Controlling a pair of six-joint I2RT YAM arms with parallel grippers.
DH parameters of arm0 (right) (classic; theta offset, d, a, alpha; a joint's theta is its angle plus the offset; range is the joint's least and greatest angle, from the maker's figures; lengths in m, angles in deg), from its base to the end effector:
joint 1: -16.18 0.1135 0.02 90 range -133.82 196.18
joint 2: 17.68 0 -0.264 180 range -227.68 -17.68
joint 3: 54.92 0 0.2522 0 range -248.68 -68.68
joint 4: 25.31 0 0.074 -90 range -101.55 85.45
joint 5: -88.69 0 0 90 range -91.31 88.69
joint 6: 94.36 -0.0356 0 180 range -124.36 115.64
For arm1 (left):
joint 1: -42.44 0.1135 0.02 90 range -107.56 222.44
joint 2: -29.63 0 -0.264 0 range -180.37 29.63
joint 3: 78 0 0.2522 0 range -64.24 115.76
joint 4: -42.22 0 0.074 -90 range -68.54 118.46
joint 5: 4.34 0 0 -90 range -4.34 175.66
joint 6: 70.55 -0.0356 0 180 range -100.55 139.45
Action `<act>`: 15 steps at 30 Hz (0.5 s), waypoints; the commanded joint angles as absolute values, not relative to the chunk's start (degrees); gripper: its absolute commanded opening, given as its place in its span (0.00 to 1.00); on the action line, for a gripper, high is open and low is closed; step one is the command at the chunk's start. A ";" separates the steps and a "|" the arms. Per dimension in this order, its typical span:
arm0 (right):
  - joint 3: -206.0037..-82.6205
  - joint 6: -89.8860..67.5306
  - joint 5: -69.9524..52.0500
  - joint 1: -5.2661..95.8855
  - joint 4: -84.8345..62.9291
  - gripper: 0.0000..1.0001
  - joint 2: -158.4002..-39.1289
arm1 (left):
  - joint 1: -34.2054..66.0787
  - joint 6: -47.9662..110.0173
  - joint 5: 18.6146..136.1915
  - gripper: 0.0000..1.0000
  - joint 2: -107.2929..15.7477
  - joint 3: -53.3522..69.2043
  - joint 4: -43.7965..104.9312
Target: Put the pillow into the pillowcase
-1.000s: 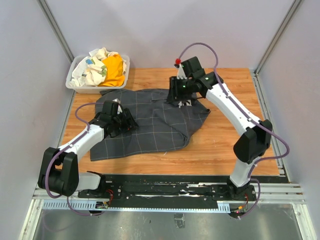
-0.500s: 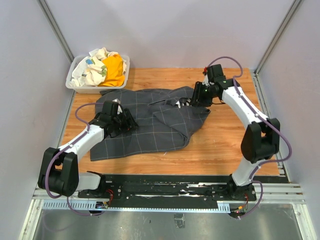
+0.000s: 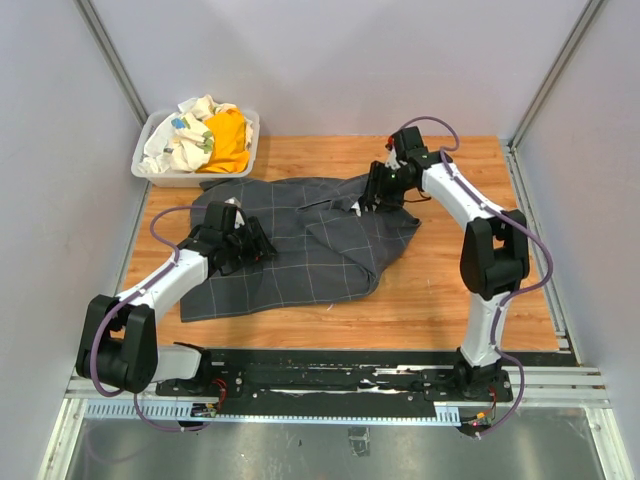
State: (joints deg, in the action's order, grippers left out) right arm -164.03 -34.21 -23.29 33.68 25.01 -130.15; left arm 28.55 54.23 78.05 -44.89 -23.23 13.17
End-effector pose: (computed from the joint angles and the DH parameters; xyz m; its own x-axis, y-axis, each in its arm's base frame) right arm 0.4119 0.1438 0.2565 -0.9105 0.1969 -0.3636 -0.0428 0.8298 0.5564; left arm 0.2502 -0.0667 0.2005 -0.7840 -0.3886 -0.4842 -0.1517 0.8761 -0.4576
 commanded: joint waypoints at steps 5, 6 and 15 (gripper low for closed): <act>-163.37 -34.48 -22.80 35.43 26.90 0.46 -131.73 | 29.60 53.02 80.99 0.70 -46.30 -24.05 9.57; -162.25 -34.17 -22.33 35.50 27.16 0.47 -130.77 | 29.60 52.99 81.05 0.70 -46.24 -24.13 9.59; -153.83 -33.29 -22.01 35.69 27.46 0.42 -123.52 | 29.60 53.02 81.09 0.70 -46.40 -24.06 9.66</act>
State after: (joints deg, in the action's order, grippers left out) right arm -156.79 -34.19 -22.54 34.82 24.85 -127.26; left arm 28.55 54.23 78.07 -44.91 -23.23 13.15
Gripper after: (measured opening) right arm 0.451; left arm 0.698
